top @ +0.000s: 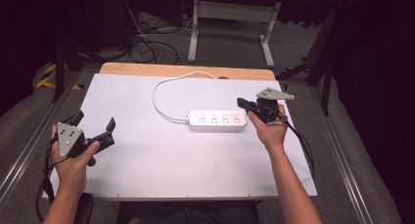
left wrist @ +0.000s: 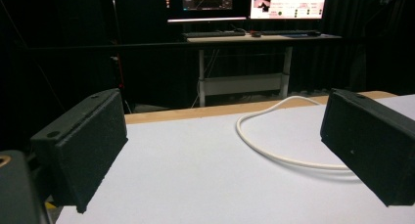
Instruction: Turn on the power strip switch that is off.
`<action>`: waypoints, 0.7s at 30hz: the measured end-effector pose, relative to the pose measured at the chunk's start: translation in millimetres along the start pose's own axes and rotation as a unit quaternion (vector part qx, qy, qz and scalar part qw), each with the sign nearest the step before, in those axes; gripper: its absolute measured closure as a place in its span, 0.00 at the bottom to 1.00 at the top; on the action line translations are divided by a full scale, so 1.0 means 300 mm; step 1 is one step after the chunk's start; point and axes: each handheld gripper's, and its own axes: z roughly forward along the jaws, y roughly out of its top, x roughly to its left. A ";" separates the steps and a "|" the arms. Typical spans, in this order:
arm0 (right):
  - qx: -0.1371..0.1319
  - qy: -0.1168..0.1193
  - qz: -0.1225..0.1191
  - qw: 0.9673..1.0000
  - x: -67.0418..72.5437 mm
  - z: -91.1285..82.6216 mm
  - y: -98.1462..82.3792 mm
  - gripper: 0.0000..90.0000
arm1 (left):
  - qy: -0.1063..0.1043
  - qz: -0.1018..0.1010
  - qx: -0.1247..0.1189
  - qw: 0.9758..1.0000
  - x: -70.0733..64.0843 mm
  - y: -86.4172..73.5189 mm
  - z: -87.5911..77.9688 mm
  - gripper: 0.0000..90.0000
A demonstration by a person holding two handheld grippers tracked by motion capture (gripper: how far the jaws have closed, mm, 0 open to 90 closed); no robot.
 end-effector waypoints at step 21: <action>0.093 -0.004 -0.036 0.995 -0.004 0.215 -0.044 1.00 | 0.005 0.001 0.004 1.000 0.007 -0.004 -0.010 0.04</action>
